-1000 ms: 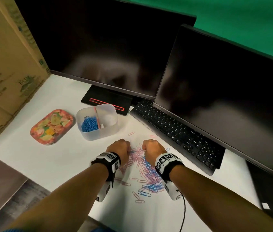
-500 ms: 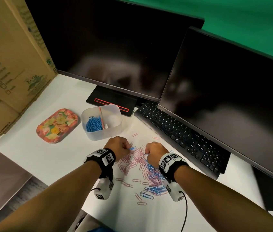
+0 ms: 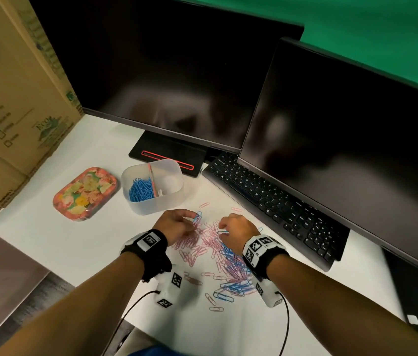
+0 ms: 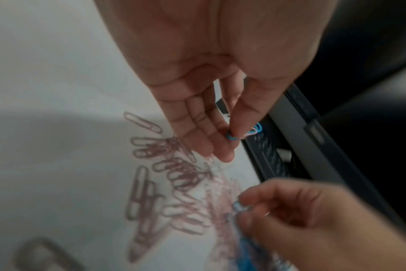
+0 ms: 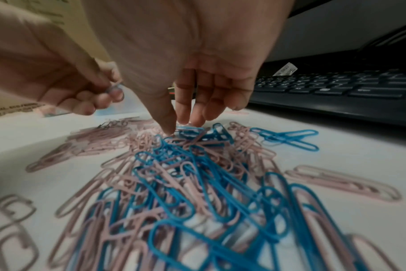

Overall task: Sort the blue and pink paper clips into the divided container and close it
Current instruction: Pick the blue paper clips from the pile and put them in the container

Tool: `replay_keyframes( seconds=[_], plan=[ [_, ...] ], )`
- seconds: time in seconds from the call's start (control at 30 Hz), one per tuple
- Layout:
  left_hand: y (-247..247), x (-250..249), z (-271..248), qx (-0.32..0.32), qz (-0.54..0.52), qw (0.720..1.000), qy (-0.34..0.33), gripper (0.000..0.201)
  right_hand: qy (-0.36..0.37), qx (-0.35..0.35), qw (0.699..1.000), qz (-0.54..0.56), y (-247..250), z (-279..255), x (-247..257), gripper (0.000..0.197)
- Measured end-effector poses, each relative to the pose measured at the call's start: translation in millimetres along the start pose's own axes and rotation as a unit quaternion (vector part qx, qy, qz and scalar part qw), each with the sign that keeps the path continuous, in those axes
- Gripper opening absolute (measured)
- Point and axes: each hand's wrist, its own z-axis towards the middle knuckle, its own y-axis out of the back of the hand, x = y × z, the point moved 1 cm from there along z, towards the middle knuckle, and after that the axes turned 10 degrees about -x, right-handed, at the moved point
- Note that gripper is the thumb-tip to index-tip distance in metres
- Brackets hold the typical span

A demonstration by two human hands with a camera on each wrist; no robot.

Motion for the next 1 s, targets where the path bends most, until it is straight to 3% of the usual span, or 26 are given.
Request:
replay_keyframes(
  seconds=[0.1, 0.2, 0.33, 0.4, 0.53, 0.67, 0.73, 0.8, 0.9, 1.0],
  plan=[
    [-4, -3, -9, -0.003, -0.124, 0.991, 0.052, 0.019, 0.007, -0.004, 0.999, -0.044, -2, 1, 7, 0.017],
    [-8, -1, -10, -0.004, -0.178, 0.981, 0.078, 0.017, 0.008, 0.005, 0.999, -0.045, -1, 2, 11, 0.016],
    [-12, 1, -6, -0.007, -0.188, 0.978, 0.092, 0.003, -0.019, -0.029, 0.998, 0.055, 6, 0, 6, 0.013],
    [-12, 2, -3, -0.026, -0.167, 0.983, 0.079, 0.006, -0.041, -0.05, 0.991, 0.114, 12, 1, 0, 0.012],
    [-13, -1, 1, -0.063, -0.093, 0.994, 0.012, 0.019, -0.113, -0.075, 0.949, 0.285, 27, 2, -14, 0.01],
    [-15, -7, 2, -0.084, -0.052, 0.995, -0.03, 0.023, -0.148, -0.034, 0.895, 0.42, 37, -3, -24, 0.006],
    [-15, -8, 3, -0.124, 0.045, 0.988, -0.085, 0.029, -0.165, -0.019, 0.874, 0.457, 36, -5, -28, 0.01],
    [-15, -8, 5, -0.141, 0.184, 0.962, -0.145, 0.031, -0.179, -0.014, 0.853, 0.491, 33, -7, -33, 0.013],
    [-16, -3, 9, -0.074, 0.388, 0.891, -0.223, 0.028, -0.183, -0.017, 0.838, 0.513, 33, -12, -38, 0.015],
    [-16, 1, 11, -0.026, 0.507, 0.826, -0.247, 0.024, -0.203, -0.012, 0.815, 0.543, 34, -18, -43, 0.018]
  ],
)
